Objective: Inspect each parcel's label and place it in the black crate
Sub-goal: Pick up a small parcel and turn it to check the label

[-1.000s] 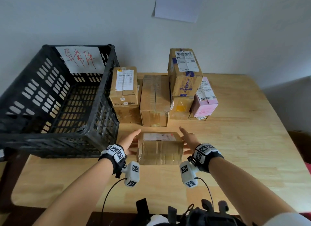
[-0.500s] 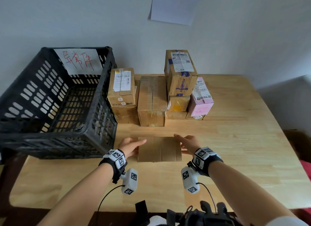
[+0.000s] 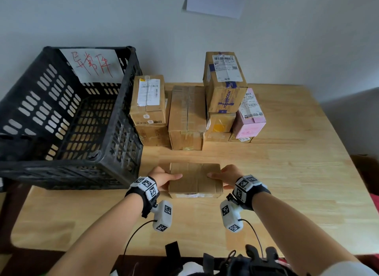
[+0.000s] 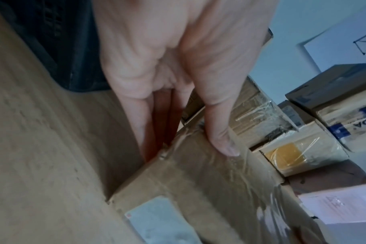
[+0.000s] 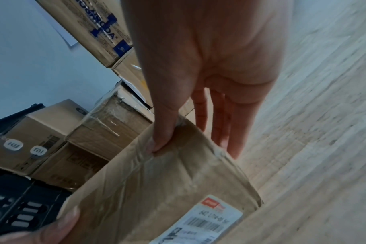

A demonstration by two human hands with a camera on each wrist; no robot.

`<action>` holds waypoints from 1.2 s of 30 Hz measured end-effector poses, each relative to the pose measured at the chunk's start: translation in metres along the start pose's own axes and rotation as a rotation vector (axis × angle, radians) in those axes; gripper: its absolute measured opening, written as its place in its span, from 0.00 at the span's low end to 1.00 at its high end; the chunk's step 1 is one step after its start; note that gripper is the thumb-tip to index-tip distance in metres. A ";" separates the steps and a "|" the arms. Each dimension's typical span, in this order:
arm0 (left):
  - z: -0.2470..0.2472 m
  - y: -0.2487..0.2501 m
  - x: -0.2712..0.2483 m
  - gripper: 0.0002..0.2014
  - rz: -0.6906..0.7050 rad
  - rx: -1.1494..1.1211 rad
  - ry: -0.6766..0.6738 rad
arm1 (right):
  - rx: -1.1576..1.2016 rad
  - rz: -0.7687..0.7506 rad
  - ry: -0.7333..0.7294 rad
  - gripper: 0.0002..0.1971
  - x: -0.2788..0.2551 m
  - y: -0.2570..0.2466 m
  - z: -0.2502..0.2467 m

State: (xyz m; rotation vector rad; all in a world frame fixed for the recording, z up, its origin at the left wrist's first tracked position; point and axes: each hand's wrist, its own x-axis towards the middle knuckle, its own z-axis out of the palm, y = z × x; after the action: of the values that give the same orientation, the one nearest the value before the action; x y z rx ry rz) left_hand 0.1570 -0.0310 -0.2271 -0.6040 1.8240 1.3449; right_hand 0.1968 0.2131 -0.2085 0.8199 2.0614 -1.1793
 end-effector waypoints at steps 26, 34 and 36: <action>0.004 0.017 -0.026 0.23 -0.016 -0.004 0.053 | -0.065 -0.088 -0.125 0.29 -0.014 -0.005 0.000; 0.016 0.050 -0.048 0.12 0.093 -0.029 -0.015 | 0.202 0.149 -0.103 0.29 -0.022 0.018 -0.010; 0.022 0.040 -0.046 0.09 0.101 0.023 -0.040 | 0.249 0.179 -0.079 0.25 -0.026 0.029 -0.007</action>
State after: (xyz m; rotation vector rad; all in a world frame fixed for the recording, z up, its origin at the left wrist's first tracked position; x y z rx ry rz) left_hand 0.1611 -0.0003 -0.1698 -0.4750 1.8566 1.3905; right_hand 0.2331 0.2259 -0.2005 1.0342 1.7594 -1.3604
